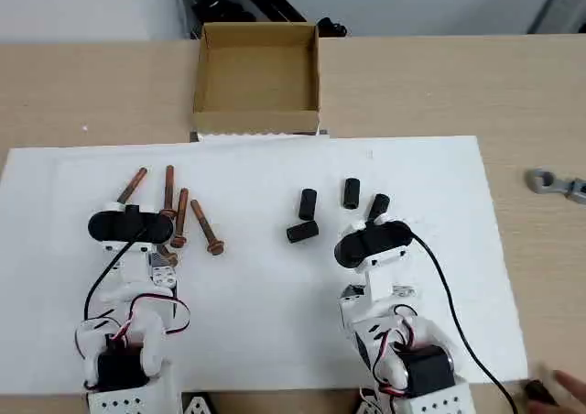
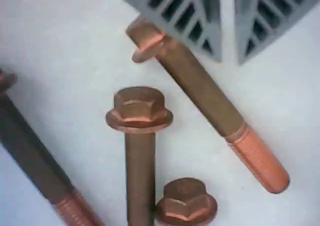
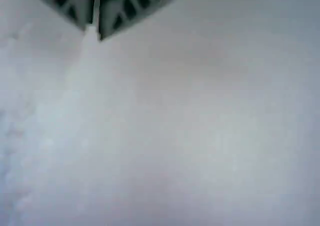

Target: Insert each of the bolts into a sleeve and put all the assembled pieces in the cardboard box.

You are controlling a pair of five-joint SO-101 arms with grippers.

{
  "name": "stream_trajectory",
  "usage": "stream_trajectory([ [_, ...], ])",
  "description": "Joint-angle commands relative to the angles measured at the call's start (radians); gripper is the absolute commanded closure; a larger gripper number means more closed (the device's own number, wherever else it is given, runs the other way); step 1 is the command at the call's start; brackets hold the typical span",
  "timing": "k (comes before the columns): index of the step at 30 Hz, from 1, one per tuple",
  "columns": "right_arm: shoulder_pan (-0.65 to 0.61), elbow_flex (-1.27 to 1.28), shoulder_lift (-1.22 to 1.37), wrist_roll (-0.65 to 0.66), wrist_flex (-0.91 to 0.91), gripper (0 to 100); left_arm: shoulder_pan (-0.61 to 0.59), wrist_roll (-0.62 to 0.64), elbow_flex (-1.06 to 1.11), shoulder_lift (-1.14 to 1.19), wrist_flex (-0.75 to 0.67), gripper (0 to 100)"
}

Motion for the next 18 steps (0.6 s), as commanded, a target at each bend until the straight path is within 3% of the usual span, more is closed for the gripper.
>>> stream_trajectory([
  [1, -0.001, -0.006, -0.005, 0.008, -0.018, 99.1, 0.000, -0.006, -0.030, -0.014, 0.006, 99],
  [18, -0.002, -0.006, -0.005, 0.009, -0.018, 99.1, 0.005, -0.003, -0.025, -0.015, -0.025, 99],
])
